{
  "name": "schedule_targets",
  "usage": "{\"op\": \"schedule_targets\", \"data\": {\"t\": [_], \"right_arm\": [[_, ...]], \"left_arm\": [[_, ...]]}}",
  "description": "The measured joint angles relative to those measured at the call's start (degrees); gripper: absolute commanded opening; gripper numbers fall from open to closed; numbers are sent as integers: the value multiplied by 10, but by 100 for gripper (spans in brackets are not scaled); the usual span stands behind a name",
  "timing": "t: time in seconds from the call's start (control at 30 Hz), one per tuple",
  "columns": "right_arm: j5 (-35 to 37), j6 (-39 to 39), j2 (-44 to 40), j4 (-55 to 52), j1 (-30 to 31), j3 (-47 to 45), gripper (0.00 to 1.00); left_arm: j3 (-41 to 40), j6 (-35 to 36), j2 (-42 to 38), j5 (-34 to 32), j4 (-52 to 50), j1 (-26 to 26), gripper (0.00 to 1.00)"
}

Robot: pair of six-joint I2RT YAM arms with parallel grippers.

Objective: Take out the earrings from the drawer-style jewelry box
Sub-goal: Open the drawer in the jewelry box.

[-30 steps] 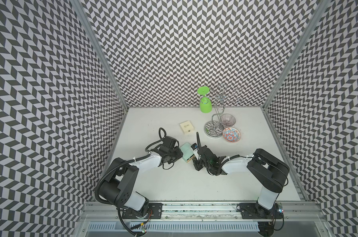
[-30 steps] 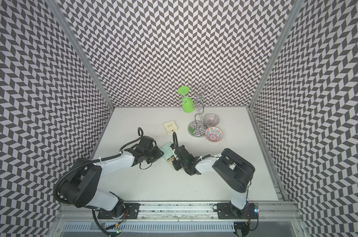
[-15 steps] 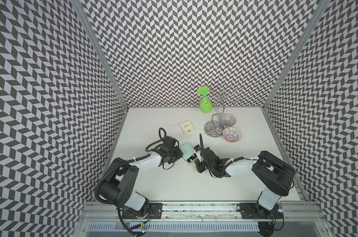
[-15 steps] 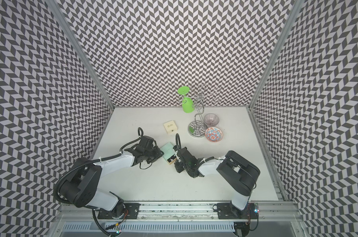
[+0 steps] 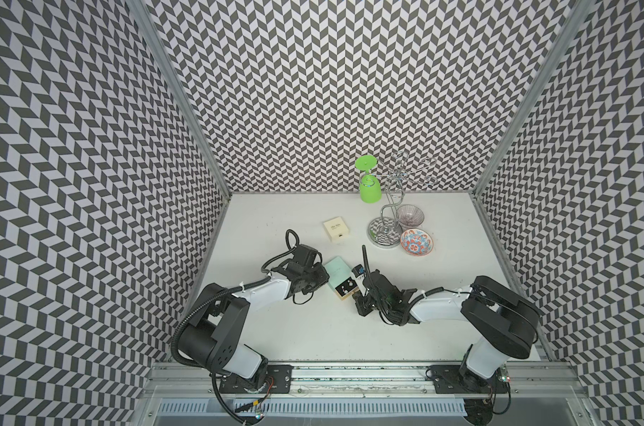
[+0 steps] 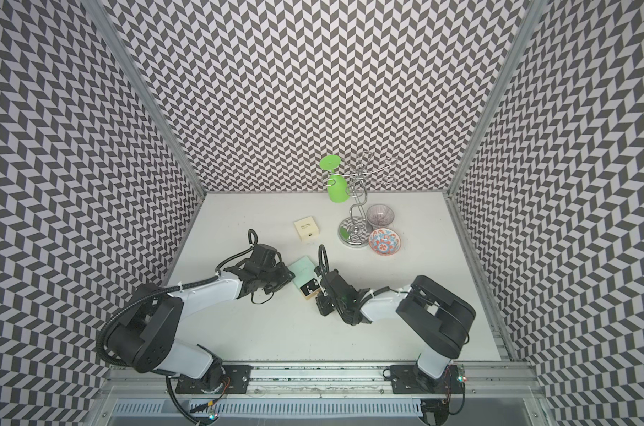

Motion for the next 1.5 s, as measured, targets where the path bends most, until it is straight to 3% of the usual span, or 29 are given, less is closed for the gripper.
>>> {"op": "schedule_targets", "data": {"t": [1.03, 1.23, 1.4, 1.5], "right_arm": [[17, 32, -24, -7, 16, -24, 1], [28, 45, -41, -31, 19, -26, 27], [53, 57, -85, -91, 42, -42, 37], [72, 68, -117, -155, 64, -40, 38]], "left_arm": [[2, 4, 2, 0, 0, 0, 29], [2, 7, 2, 0, 0, 0, 29], [2, 9, 2, 0, 0, 0, 30], [2, 15, 2, 0, 0, 0, 30]]}}
